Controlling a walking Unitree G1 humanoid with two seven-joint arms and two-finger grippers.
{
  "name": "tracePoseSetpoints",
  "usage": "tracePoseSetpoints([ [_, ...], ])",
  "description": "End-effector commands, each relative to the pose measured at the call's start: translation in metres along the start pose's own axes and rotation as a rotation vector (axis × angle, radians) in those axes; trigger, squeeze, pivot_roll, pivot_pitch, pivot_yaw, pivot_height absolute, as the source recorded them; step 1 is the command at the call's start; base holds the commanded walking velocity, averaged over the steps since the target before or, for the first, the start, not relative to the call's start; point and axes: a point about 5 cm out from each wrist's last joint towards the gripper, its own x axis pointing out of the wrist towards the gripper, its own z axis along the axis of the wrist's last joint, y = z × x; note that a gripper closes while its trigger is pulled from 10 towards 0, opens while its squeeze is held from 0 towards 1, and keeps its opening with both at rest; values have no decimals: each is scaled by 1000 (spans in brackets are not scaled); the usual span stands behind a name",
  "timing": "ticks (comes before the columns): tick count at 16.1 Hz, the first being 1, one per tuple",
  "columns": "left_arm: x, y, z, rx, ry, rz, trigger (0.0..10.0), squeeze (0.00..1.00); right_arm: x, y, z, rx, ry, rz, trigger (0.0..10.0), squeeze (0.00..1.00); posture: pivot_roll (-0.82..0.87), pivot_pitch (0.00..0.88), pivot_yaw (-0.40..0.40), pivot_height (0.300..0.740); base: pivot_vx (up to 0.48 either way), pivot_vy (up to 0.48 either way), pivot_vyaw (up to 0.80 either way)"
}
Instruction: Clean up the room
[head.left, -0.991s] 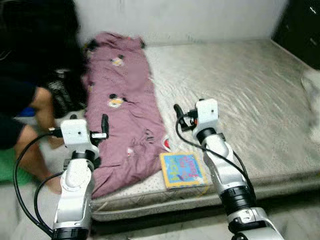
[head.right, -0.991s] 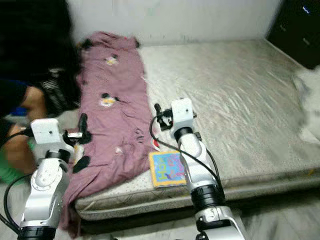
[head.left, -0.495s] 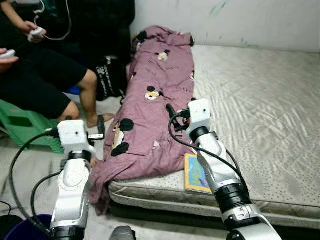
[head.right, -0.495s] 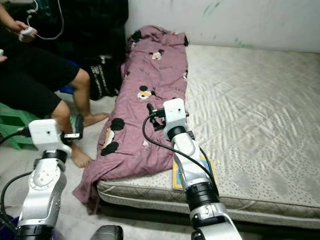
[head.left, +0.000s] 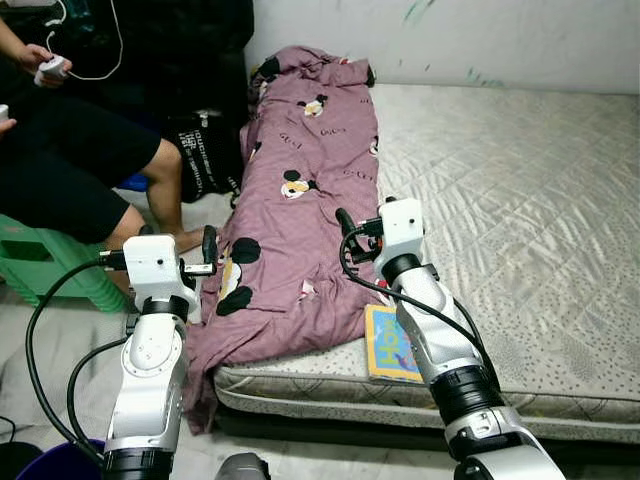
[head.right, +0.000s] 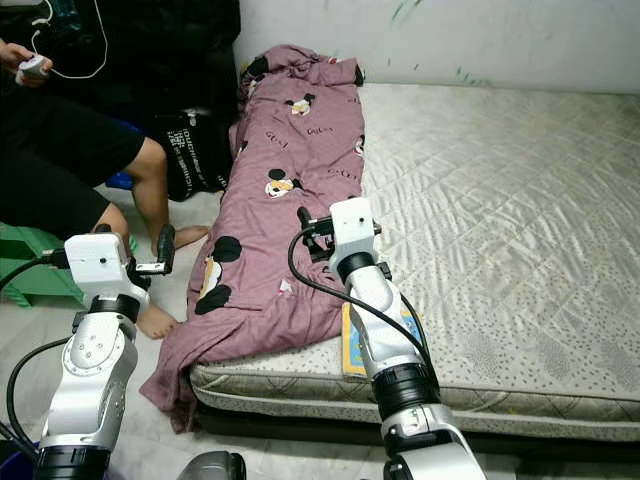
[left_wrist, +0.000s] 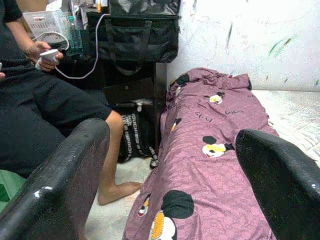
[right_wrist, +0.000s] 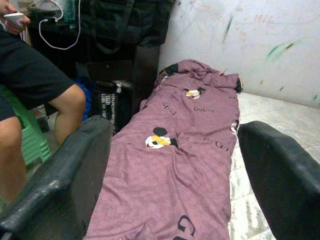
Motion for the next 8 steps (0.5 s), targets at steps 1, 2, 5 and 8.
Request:
tracePoseSetpoints([
  [1,1,1,0,4,0,4,10000,0,3,-1,5,-7,-16,-4,10000,0,67,0,-13,740,0,-311,0],
  [2,1,1,-1,3,0,5,10000,0,3,-2,5,-5,-16,-4,10000,0,67,0,-13,740,0,-356,0],
  [5,1,1,-1,-2,1,10,10000,0,4,-2,4,-6,-15,-3,10000,0,67,0,-15,740,0,-364,0],
  [8,2,1,-1,-1,0,11,10000,0,4,-2,4,-7,-14,-2,10000,0,65,0,-15,740,0,-363,0],
])
